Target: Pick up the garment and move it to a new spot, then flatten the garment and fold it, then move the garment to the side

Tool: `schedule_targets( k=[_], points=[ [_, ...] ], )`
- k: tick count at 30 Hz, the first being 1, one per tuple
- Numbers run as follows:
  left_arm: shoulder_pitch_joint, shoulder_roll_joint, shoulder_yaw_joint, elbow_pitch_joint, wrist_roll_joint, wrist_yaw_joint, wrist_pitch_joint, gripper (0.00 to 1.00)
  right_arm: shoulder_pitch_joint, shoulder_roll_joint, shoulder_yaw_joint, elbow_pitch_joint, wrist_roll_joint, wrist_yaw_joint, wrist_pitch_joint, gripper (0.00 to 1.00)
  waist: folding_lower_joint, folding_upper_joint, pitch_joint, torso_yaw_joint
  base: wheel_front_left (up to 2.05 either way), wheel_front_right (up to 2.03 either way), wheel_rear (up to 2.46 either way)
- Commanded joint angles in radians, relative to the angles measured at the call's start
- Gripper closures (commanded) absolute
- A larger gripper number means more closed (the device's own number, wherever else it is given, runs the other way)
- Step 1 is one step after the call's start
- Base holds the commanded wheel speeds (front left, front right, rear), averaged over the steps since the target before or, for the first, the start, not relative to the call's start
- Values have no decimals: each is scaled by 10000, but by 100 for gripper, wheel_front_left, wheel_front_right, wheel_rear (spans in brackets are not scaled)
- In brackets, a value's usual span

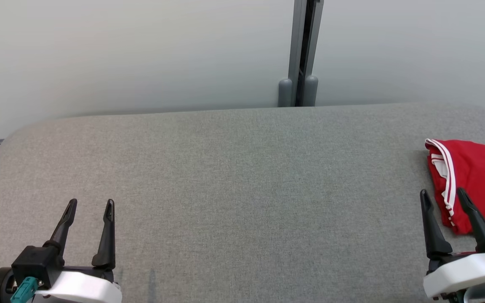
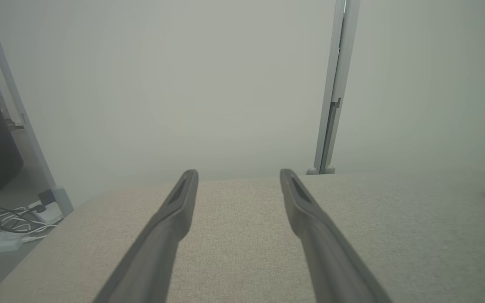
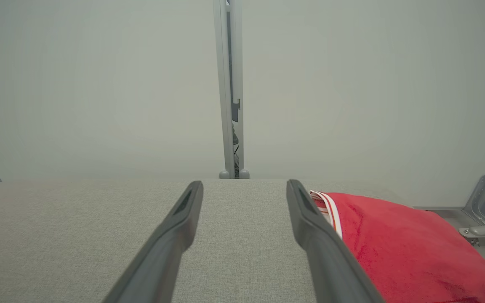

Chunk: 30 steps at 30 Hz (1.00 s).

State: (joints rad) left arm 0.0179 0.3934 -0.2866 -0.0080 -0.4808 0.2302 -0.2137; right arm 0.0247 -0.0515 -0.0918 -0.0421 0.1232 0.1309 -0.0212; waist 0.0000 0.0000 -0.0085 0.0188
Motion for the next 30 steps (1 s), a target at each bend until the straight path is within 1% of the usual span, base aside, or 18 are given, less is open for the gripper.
schedule_targets(
  k=[1, 8, 15, 30],
  points=[
    [73, 57, 3, -38, 73, 51, 22, 0, 128, -14, -39, -45, 79, -3, 41, 0, 0, 0, -97, 12, 0, 0, 0],
    [169, 134, -43, -50, 21, 112, 151, 0, 432, -16, -100, -263, 217, -3, 183, 0, 0, 0, -199, 29, 0, 0, 0],
    [146, 117, -77, 1, -38, 137, 168, 0, 416, -16, -145, -341, 266, -3, 208, 0, 0, 0, -158, 69, 0, 0, 0],
    [71, 173, -133, 53, -118, 186, 254, 0, 413, -15, -111, -186, 439, -3, 107, 0, 0, 0, -138, 113, 0, 0, 0]
  ],
)
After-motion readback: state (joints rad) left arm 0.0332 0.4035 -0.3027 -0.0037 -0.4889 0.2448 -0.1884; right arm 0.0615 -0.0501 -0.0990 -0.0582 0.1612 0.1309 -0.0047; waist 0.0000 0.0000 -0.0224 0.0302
